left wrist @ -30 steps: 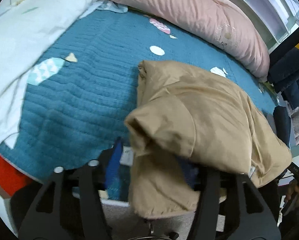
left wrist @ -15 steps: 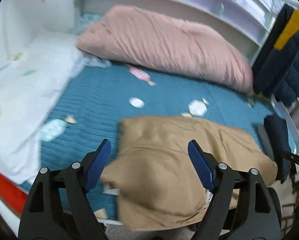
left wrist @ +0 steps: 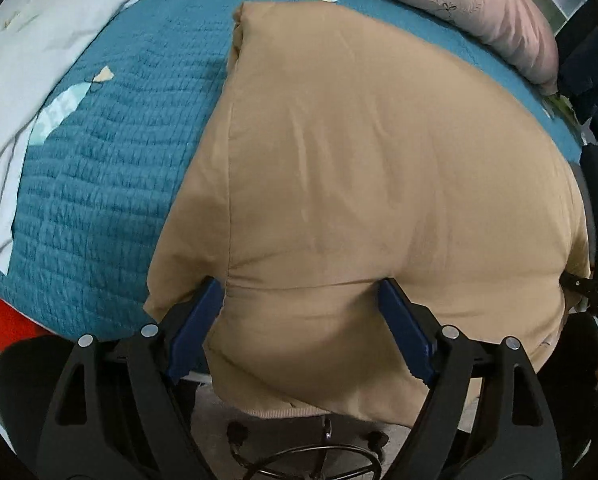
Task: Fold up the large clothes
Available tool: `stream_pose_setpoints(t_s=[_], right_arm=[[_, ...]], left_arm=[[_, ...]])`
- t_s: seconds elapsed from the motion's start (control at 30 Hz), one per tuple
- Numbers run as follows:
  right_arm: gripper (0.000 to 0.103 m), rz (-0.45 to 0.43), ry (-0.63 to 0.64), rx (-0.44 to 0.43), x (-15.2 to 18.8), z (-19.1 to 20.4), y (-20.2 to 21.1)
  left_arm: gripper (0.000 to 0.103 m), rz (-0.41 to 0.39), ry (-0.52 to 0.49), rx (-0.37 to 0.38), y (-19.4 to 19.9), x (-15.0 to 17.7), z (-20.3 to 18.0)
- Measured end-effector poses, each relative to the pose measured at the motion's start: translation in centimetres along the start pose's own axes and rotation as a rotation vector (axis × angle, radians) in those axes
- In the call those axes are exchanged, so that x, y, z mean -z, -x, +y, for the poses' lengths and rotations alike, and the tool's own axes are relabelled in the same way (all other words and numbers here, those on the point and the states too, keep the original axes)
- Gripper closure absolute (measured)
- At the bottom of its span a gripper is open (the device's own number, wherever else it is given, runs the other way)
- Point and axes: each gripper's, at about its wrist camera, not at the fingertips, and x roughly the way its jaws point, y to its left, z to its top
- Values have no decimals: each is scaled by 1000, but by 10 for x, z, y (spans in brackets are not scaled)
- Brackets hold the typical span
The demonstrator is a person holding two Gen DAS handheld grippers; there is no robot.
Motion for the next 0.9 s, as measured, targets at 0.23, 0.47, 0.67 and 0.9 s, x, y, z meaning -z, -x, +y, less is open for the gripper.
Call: stream_pose_setpoints(t_s=[0.23,0.47,0.67,0.9], right_arm=[[98,-127,170,-213,16,89,61],[103,76,287,-178,31,152,-19],[103,95,256,-173,33,146,-46],[103,93,245,-189,30,147,-51]], left_arm=[[20,-32,41,74,6,-4,18],[20,-59,72,135,15,1,33],[20,-135,186,232,43,7,68],[20,-3,410,279,22,25,111]])
